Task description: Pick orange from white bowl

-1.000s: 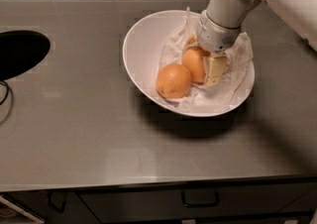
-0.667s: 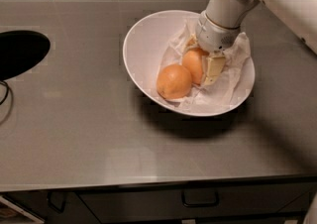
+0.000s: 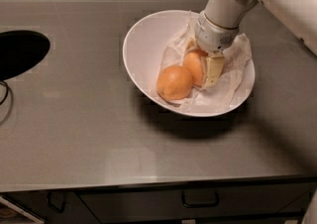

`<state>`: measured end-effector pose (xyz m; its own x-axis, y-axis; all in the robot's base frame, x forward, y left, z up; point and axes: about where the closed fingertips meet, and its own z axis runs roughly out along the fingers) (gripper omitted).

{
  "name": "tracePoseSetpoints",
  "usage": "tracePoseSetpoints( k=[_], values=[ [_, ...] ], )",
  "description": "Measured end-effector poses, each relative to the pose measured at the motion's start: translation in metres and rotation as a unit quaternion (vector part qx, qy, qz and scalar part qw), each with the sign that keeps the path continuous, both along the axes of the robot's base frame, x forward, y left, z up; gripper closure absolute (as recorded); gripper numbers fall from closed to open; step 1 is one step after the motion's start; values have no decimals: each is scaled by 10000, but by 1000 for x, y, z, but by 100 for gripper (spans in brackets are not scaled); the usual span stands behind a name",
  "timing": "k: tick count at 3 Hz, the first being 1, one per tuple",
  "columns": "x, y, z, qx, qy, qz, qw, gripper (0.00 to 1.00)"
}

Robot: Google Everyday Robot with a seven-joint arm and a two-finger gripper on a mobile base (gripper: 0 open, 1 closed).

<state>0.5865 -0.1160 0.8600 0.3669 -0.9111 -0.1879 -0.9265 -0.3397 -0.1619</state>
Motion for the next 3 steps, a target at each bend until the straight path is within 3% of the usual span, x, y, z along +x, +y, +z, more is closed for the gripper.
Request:
tracePoseSetpoints(
  k=[1,3],
  values=[
    [-2,1,12,68,-119,-37,9999,100],
    [-9,-1,36,187,-390,-133,9990,100]
  ],
)
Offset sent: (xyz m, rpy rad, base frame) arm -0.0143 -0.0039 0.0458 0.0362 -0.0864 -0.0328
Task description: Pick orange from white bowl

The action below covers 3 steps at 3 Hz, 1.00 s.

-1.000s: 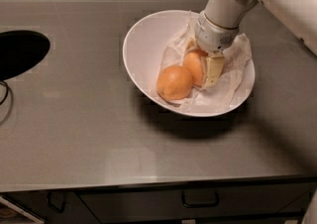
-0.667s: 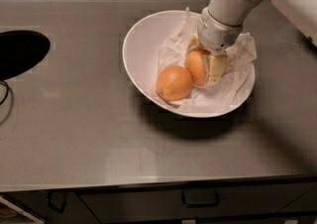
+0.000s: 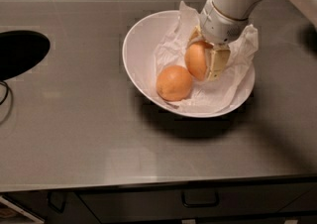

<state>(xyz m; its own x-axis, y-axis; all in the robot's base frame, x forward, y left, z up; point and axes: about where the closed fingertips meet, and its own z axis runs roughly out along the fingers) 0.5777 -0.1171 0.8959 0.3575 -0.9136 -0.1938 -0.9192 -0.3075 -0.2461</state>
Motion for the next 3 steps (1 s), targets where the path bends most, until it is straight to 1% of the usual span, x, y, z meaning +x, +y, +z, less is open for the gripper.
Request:
tracePoseSetpoints(
  k=[1,2,3],
  values=[
    [2,-2,13,203,-153,-12,9997,100],
    [2,-7,26,558,-268,11,9981,100],
    [1,-9,34,840,-313,52,9960,100]
  ],
)
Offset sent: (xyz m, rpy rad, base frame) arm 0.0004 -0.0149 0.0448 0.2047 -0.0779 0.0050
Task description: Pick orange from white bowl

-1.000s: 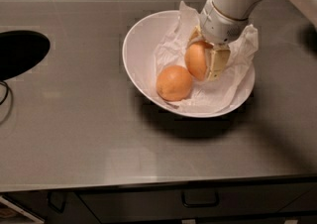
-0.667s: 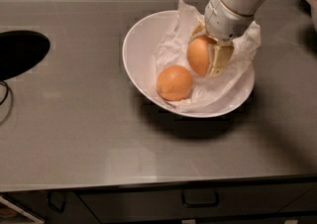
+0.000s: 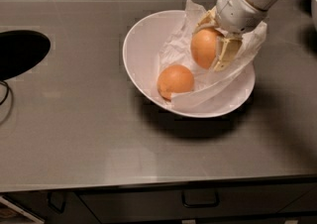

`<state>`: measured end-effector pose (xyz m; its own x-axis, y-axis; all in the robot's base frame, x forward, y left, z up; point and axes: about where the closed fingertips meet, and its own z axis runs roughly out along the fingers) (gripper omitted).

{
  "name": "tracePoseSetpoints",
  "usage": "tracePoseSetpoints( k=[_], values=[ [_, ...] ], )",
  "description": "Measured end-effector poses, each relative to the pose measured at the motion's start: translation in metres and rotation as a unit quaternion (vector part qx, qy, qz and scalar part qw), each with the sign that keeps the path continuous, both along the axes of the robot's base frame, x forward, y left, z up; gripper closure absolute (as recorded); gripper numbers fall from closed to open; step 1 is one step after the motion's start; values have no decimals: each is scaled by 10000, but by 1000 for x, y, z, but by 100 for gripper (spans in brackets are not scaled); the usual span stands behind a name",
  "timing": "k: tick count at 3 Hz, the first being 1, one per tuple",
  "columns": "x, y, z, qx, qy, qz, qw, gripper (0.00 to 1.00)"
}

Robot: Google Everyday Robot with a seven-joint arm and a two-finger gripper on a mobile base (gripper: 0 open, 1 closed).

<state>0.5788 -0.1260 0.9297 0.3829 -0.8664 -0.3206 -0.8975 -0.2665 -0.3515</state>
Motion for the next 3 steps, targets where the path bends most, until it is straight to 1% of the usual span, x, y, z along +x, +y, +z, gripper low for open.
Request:
tracePoseSetpoints(
  k=[1,2,3],
  values=[
    [-2,-2,5,302,-45,61,9995,100],
    [-4,-2,5,816,-129,167,9964,100],
    [-4,-2,5,816,-129,167,9964,100]
  ],
)
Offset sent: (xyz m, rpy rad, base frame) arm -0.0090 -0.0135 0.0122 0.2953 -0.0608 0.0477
